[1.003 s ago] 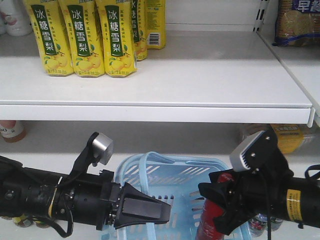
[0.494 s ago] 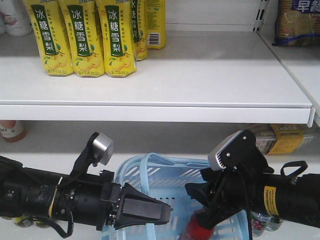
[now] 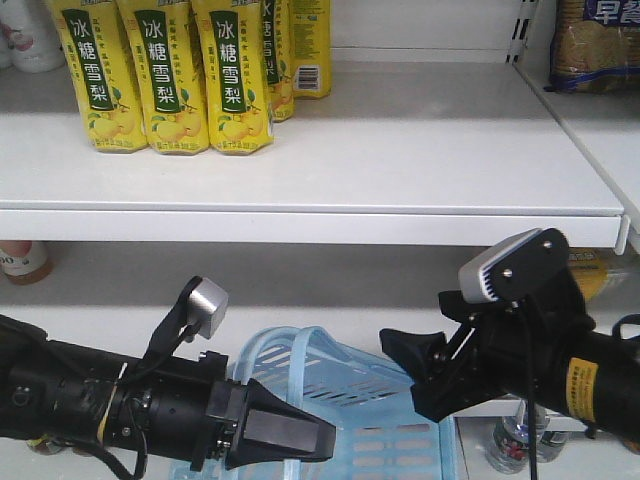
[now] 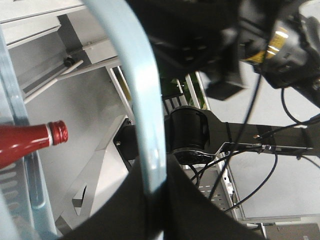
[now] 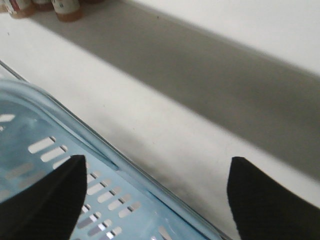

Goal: Place coke in basket with both arms
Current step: 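Withdraw the open right gripper up and away from the basket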

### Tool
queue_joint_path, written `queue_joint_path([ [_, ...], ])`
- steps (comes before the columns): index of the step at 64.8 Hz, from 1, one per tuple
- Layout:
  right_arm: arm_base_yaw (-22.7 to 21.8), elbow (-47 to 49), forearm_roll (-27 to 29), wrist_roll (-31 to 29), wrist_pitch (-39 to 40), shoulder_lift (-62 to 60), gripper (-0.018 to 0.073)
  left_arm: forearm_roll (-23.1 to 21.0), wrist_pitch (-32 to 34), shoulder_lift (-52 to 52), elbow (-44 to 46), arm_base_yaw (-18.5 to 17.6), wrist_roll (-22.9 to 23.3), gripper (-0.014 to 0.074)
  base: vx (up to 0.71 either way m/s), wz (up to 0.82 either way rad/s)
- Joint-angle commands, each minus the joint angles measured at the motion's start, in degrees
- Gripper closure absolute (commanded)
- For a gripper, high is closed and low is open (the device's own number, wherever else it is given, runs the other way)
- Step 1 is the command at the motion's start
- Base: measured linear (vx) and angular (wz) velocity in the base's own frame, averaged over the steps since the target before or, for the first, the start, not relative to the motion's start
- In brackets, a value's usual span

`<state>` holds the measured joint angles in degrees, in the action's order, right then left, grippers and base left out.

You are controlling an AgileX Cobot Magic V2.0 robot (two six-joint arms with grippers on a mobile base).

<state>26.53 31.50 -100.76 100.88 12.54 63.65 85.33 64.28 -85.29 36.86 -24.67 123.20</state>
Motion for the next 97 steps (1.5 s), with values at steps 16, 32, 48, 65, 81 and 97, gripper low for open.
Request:
queue_joint_path([
  [16,0.06,-7.71,-1.43,4.31,1.87,-18.97,0.0575,-7.16,14.41,1.8,1.75,-0.12,-0.39,0.0601,0.0,0.0],
  [32,0.06,-17.68,-1.43,8.23,-2.84,-38.78,0.0564,-7.16,14.41,1.8,1.75,-0.12,-0.39,0.0601,0.0,0.0],
  [48,0.06,-29.49,-0.85,12.56,-13.99,-50.83,0.0564,-7.16,14.41,1.8,1.75,-0.12,-0.39,0.0601,0.0,0.0],
  [65,0.06,-33.82,-1.28,12.69,-13.28,-52.77,0.0564,-7.16,14.41,1.8,1.75,-0.12,-0.39,0.0601,0.0,0.0],
  [81,0.06,-34.11,-1.34,12.69,-12.54,-52.77,0.0564,-7.16,14.41,1.8,1.75,-0.12,-0.39,0.0601,0.0,0.0],
  [97,0.06,-34.11,-1.34,12.69,-12.54,-52.77,0.0564,-7.16,14.41,1.8,1.75,-0.12,-0.39,0.0601,0.0,0.0],
])
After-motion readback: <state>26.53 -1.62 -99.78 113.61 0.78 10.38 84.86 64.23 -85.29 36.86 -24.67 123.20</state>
